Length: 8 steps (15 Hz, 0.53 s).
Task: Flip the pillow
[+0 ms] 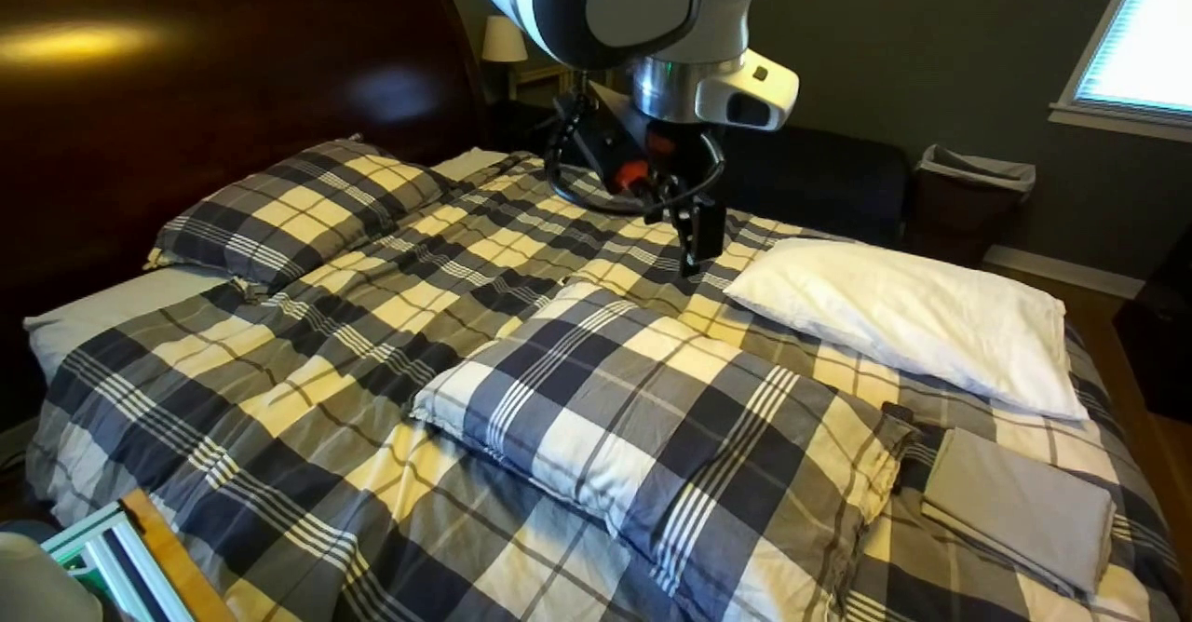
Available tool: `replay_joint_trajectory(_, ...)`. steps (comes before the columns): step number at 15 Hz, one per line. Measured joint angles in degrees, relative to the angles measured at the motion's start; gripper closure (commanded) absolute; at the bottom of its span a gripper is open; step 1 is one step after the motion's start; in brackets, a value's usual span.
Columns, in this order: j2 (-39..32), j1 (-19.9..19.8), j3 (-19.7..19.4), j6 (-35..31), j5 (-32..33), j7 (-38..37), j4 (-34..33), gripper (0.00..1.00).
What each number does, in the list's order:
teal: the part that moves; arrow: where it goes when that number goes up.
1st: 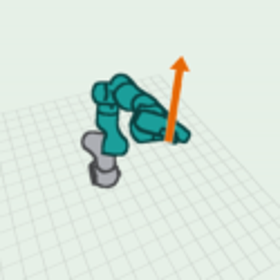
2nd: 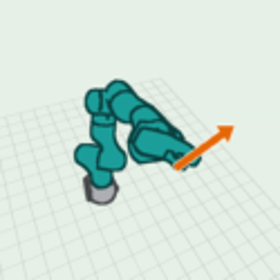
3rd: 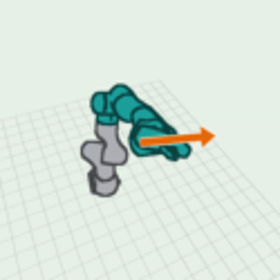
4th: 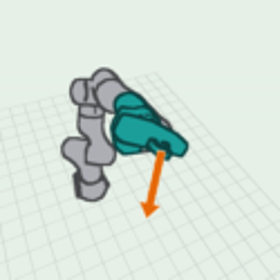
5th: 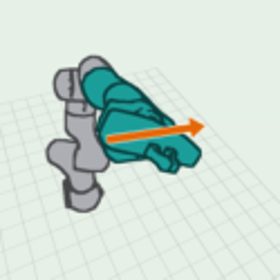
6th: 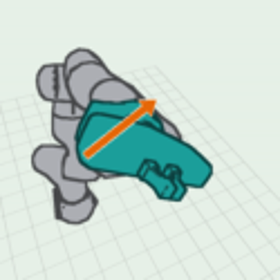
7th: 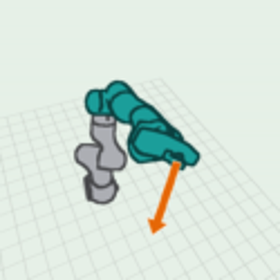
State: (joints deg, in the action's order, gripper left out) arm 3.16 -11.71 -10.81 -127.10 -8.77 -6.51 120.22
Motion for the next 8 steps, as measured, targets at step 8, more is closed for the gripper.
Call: replay_joint_trajectory(8, 10.9, 0.0, 0.9, 6.4, 14.9, -0.1, 4.7, 0.00)
